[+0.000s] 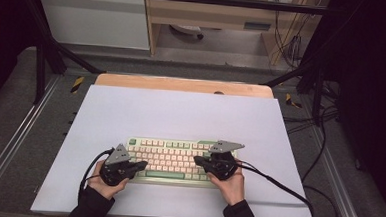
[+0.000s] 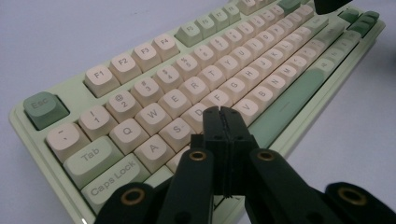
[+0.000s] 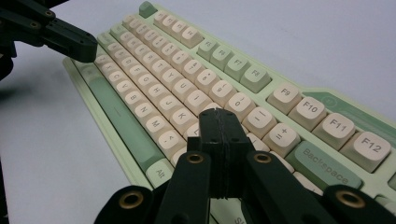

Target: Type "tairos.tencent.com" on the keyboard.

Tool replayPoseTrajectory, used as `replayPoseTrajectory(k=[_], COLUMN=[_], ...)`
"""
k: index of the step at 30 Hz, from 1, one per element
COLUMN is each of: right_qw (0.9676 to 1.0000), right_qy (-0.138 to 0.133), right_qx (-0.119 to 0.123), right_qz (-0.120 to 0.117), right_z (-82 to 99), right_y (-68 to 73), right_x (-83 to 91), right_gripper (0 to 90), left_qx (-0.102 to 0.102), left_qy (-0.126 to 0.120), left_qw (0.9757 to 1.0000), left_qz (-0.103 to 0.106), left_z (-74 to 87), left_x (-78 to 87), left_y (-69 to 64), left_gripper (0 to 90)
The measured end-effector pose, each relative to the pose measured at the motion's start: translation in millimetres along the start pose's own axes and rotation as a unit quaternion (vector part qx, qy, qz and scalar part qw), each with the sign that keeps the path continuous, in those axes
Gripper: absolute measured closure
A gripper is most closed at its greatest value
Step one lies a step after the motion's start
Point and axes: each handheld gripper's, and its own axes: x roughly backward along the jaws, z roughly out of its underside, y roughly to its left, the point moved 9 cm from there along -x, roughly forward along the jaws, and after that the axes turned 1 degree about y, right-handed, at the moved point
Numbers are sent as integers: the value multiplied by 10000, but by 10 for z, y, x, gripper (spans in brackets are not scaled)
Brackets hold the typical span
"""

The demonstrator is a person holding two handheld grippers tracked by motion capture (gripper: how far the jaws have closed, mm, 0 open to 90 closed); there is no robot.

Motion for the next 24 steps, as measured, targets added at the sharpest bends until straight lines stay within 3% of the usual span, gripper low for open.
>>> replayPoseTrajectory(k=[24], right_qw=[9999], right_qy=[121], right_qx=[-7], right_qz=[16], right_z=[-104], right_y=[64], right_x=[-230], right_gripper=[900], left_qx=[135], left_qy=[-57], left_qw=[9999], left_qz=[-38], left_z=[16], left_x=[74], left_y=[122], left_gripper=[898])
